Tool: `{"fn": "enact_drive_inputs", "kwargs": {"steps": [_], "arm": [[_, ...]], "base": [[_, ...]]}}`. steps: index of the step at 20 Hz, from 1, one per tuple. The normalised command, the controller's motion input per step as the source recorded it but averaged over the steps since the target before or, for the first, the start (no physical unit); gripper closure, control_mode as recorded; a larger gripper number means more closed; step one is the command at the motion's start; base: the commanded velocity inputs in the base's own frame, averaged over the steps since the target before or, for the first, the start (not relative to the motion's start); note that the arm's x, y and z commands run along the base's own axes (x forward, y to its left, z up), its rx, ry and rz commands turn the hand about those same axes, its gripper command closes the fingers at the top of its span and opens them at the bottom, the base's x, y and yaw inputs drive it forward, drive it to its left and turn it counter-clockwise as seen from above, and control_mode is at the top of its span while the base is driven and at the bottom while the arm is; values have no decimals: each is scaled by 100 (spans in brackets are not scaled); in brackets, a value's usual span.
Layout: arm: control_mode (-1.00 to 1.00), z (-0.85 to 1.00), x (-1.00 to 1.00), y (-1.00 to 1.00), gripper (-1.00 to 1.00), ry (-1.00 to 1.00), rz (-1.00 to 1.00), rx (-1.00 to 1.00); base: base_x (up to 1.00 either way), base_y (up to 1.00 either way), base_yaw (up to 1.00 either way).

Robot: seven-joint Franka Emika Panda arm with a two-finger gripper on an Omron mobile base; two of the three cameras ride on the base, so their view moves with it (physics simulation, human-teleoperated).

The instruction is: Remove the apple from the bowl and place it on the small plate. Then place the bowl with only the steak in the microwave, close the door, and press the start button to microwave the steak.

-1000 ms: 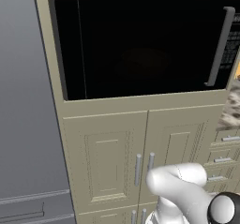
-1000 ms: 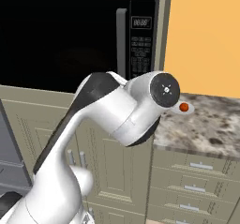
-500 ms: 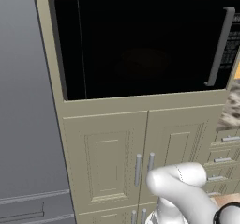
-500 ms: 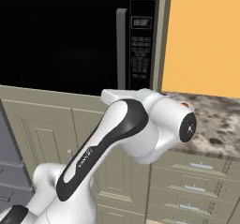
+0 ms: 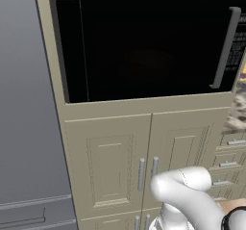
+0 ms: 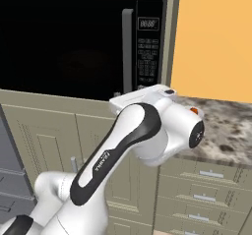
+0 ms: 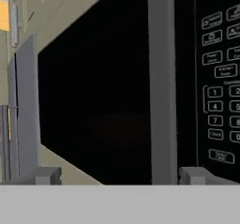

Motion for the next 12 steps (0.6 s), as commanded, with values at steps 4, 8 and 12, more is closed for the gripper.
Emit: {"fn": "enact_drive_inputs", "kwargs": {"steps": [4, 8, 12], "arm": [[-100, 1, 22, -18, -100, -6, 0, 0], [-100, 0, 28, 0, -100, 0, 1, 0], [-100, 0, 25, -14, -100, 0, 0, 0]], "base": [[0, 0, 0], [0, 0, 0], [0, 0, 0]]}}
